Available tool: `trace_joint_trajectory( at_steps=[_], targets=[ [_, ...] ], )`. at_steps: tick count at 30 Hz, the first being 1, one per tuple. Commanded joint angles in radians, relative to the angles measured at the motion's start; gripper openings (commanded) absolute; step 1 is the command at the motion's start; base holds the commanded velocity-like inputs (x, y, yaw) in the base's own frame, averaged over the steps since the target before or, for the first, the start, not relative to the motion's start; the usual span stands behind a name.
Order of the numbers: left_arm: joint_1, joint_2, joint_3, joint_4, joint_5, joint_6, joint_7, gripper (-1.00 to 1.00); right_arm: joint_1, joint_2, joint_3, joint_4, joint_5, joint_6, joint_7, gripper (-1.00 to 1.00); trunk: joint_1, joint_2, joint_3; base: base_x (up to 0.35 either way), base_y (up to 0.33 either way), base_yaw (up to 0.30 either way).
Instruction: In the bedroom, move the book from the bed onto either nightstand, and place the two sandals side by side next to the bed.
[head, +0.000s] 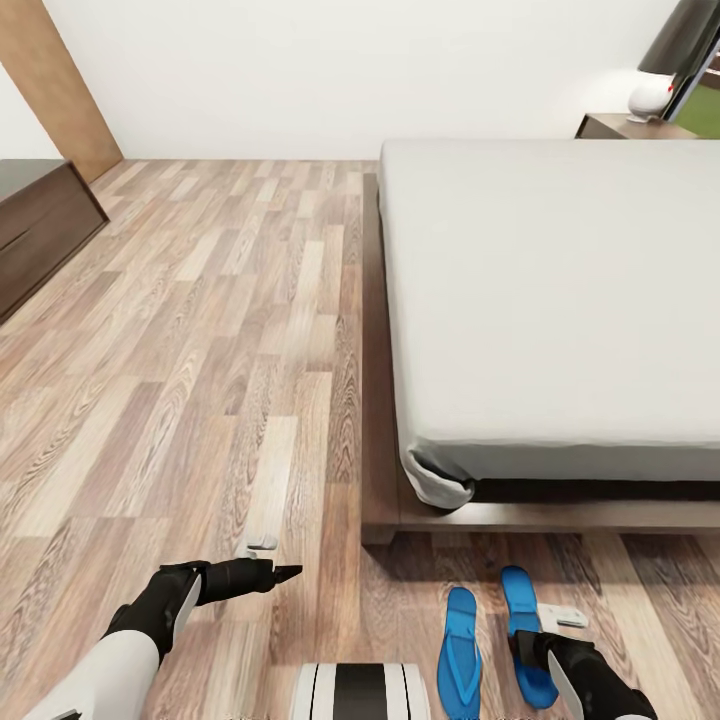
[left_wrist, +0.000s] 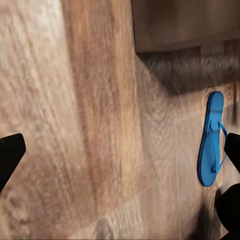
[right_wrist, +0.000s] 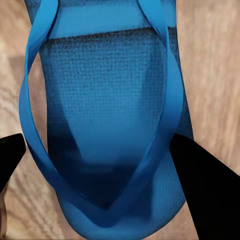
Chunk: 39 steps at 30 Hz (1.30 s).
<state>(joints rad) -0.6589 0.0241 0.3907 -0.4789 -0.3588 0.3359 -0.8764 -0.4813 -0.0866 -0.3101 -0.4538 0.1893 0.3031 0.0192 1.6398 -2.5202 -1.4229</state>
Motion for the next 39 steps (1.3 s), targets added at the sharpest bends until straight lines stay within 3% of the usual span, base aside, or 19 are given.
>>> trace_joint_trajectory(
  at_steps=[1, 19, 39],
  targets=[
    [-0.001, -0.001, 0.008, -0.001, -0.006, 0.009, -0.007, 1.0, 0.0, 0.001, -0.004, -0.002, 0.009, 0.005, 0.002, -1.0, 0.0, -0.001, -0.005, 0.0, 0.0, 0.0],
    [-0.001, 0.0, 0.009, -0.001, -0.006, 0.009, -0.007, 1.0, 0.0, 0.001, -0.004, 0.0, 0.009, 0.004, 0.002, -1.0, 0.008, -0.005, -0.074, 0.0, 0.0, 0.0],
    [-0.001, 0.0, 0.013, -0.001, -0.005, 0.009, -0.007, 1.0, 0.0, 0.001, -0.004, 0.0, 0.009, 0.004, 0.002, -1.0, 0.008, -0.005, -0.074, 0.0, 0.062, 0.0]
  ],
)
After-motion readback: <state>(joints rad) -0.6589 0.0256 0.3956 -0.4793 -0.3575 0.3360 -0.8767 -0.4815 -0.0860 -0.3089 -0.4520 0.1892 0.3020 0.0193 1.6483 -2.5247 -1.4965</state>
